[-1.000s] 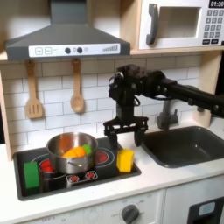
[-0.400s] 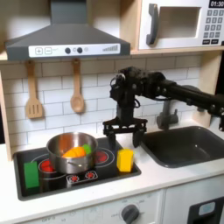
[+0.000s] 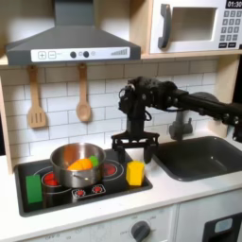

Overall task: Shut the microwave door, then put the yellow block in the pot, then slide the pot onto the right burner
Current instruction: 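Put the yellow block in the pot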

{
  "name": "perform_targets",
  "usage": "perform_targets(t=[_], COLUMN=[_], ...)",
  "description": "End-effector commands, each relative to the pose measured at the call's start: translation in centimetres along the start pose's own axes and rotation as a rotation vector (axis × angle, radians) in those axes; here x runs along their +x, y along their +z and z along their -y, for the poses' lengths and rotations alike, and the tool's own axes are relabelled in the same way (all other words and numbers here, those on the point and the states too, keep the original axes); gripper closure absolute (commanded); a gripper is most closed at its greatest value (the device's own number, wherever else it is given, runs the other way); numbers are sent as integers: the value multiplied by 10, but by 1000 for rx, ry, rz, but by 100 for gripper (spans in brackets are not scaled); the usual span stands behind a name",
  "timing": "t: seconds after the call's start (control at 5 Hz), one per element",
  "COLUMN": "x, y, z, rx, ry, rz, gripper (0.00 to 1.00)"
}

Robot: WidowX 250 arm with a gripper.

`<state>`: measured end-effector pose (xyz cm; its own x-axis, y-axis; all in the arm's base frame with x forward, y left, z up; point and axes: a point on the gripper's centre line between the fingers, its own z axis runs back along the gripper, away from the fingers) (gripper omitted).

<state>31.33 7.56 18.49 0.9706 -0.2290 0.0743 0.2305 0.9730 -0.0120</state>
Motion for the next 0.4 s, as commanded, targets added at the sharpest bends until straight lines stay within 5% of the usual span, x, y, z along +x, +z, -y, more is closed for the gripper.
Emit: perform_targets(t=[0.0, 0.2], x=[0, -1], y=[-5, -8], z=[6, 9], rx=[-48, -55], ry=[-24, -43], rz=[-13, -32], gripper=[0, 0])
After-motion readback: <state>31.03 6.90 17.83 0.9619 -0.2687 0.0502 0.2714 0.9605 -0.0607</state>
